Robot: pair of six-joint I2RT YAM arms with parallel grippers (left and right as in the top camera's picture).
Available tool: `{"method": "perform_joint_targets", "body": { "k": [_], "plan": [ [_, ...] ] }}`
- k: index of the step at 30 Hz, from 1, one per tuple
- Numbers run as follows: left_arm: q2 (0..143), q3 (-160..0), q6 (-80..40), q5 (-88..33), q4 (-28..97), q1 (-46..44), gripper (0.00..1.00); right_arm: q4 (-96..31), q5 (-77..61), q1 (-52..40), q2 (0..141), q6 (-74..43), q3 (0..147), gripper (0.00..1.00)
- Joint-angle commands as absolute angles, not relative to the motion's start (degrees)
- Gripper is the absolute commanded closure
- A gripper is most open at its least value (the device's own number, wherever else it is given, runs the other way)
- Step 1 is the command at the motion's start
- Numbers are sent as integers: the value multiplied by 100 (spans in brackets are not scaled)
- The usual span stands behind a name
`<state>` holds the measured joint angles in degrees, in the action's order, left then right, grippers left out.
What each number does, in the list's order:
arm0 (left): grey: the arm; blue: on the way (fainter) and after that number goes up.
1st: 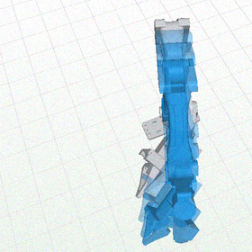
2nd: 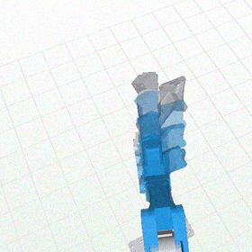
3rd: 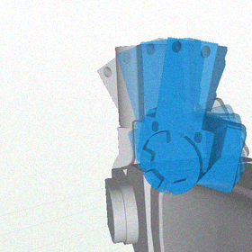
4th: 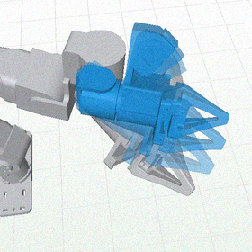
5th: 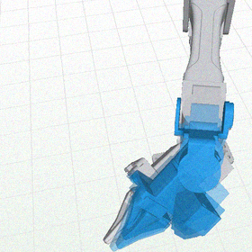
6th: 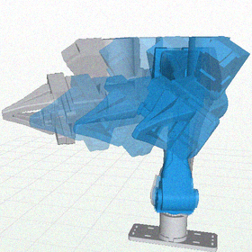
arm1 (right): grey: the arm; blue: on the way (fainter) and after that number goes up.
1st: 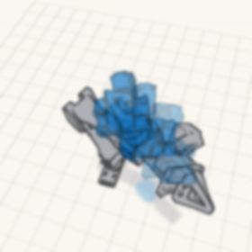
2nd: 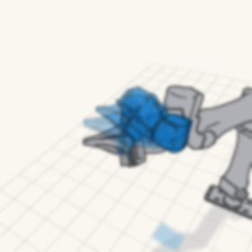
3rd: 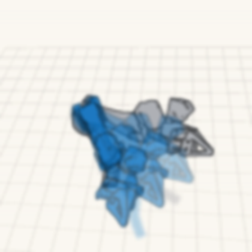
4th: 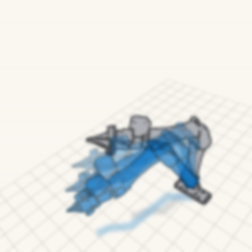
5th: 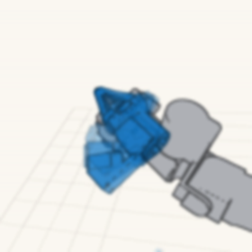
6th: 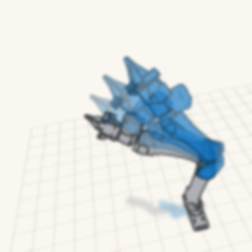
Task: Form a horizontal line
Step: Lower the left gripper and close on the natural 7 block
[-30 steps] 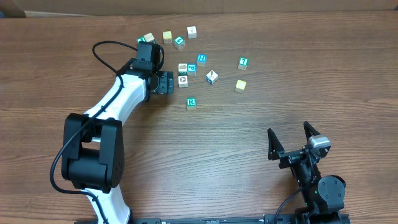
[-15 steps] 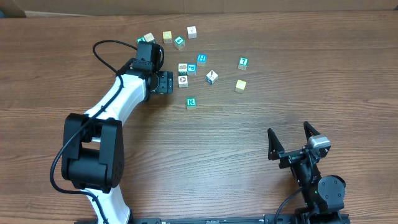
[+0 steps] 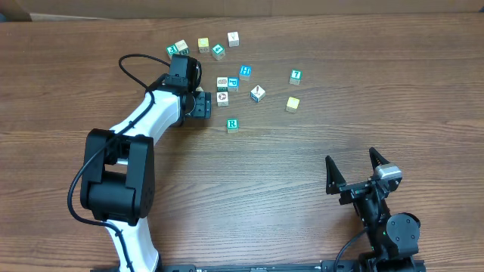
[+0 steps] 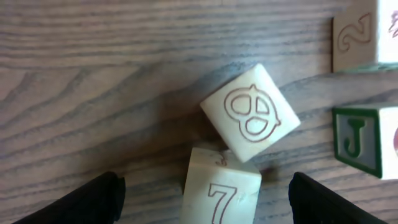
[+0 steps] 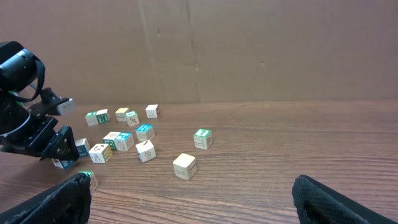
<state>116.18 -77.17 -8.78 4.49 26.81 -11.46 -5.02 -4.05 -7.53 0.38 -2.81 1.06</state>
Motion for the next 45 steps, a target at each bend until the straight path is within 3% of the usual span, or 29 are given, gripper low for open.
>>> {"method": "perform_joint_targets", "body": {
  "k": [1,22,31,45],
  "plan": [
    [11668,-7745,-768,443,2613,-1127,18,-464,-353,-742,16,-257,47,0],
    [11845,-7824,-768,338,2497,-1127,27,-464,-353,-742,16,-257,47,0],
    [11845,-7848,-773,331,2523,-1127,44,-467,-353,-742,16,-257,47,0],
    [11845,-7981,-790,329,2567,-1127,51,-464,-353,-742,16,-257,47,0]
  ]
}}
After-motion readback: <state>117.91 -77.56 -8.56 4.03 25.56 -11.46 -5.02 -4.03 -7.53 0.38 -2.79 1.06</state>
